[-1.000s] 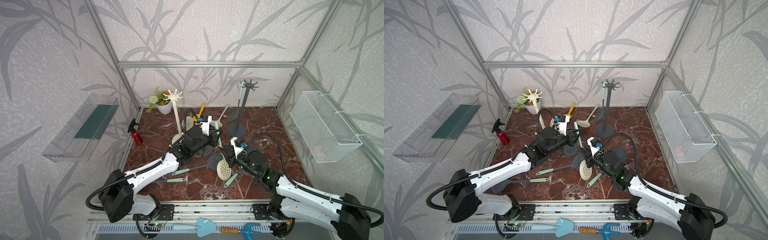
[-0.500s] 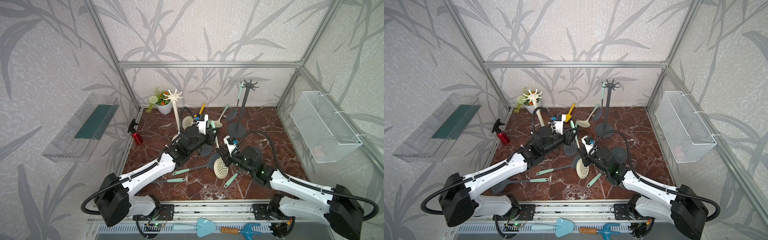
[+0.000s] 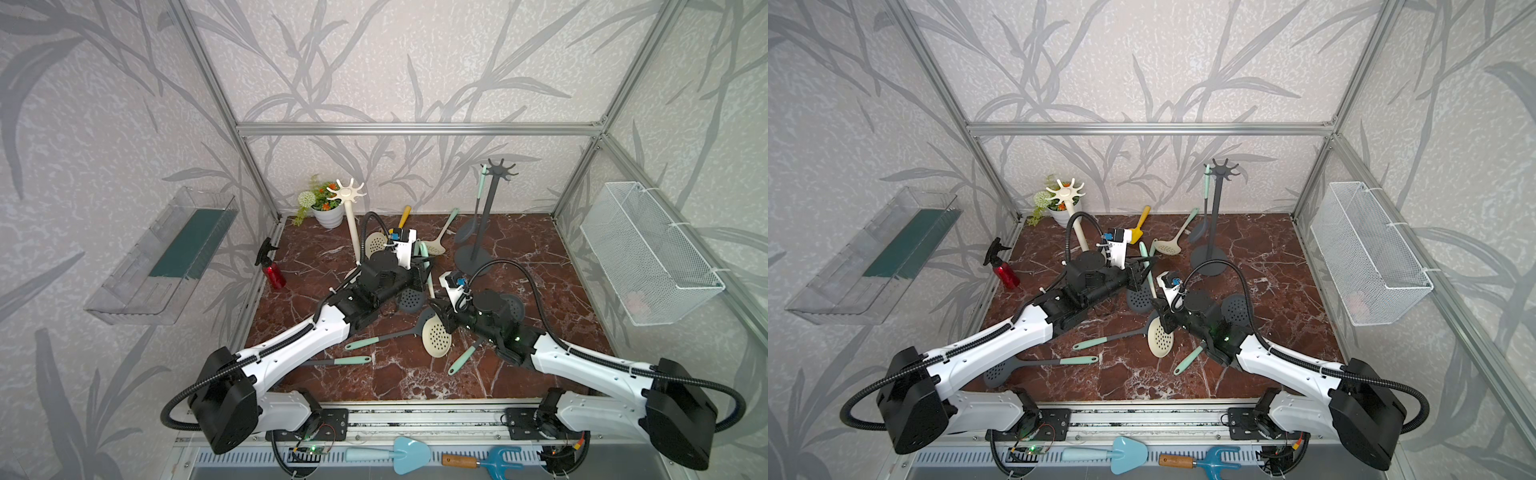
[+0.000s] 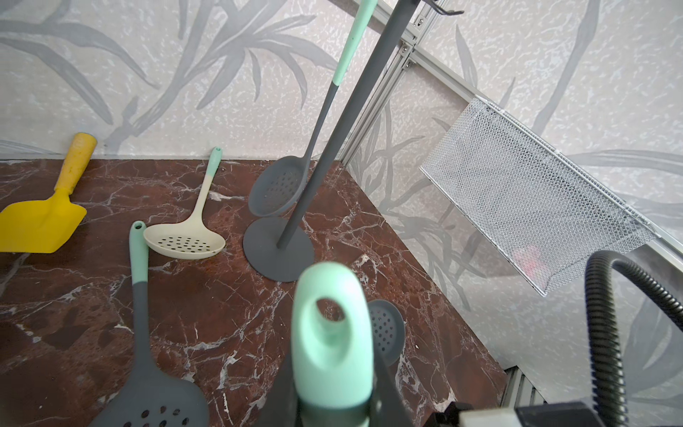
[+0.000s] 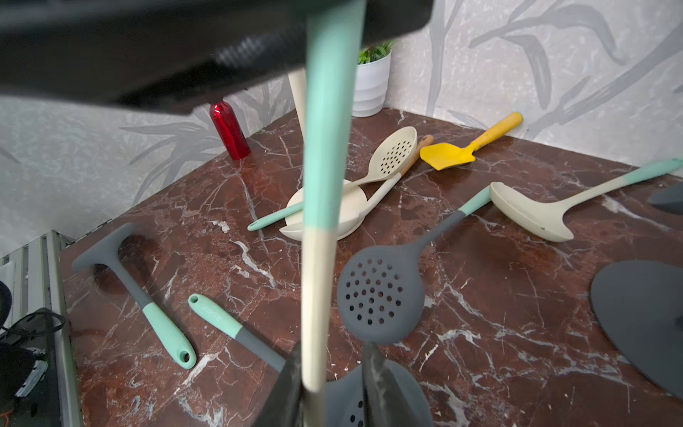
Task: Hang the skimmer on the kitchen utensil rack
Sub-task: Pick up the skimmer from the center of the board.
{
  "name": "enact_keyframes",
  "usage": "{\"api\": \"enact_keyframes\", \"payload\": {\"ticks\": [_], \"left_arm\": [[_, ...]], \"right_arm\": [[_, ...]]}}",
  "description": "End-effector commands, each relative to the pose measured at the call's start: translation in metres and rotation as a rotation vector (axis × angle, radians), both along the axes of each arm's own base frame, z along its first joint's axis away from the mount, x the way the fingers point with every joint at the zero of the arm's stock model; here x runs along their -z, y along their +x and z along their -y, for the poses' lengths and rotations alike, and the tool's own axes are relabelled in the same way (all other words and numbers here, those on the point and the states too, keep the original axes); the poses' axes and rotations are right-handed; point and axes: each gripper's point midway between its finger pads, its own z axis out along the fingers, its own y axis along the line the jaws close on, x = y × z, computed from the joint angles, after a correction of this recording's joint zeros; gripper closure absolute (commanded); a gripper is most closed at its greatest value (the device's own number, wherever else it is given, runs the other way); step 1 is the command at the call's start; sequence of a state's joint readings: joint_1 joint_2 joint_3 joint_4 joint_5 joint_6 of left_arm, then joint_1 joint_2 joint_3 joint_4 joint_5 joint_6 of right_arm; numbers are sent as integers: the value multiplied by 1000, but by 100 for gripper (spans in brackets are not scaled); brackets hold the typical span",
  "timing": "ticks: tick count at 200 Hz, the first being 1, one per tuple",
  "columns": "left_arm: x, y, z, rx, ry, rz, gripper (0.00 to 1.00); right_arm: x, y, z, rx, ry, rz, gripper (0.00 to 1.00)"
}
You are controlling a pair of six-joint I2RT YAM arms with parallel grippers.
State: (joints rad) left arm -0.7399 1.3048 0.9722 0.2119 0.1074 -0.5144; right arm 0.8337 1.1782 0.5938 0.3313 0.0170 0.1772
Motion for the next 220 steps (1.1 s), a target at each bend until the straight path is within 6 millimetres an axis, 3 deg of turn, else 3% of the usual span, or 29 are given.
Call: {"api": "enact_keyframes", "payload": {"ticks": [1,48,68,88,99,126,141,175,220], "left_arm": [[-35,-1,-6,-2,-49,66,97],[-38,2,-13,-6,-55,68,97],[-38,3,-15,-7,-57,67,97],[-36,3,-16,-1,-48,59,94],[-36,2,-18,-2,-38,54,86],[-41,-7,-26,10,31,52,47],[-45,-13,-34,14,99,50,33],[-50,-27,-52,20,196,76,21],[-22,-28,-50,51,247,75,10]], "right_arm": [[-5,3,-4,6,11,-12,74],[4,3,-6,8,-10,-36,84],[7,4,-6,15,-18,-41,100],[2,7,-3,40,-11,-20,100],[-2,9,1,63,-5,-5,100],[-5,17,7,109,-8,18,100],[-7,22,13,141,-9,27,100],[-13,45,34,227,41,28,100],[-43,78,50,309,82,92,100]]}}
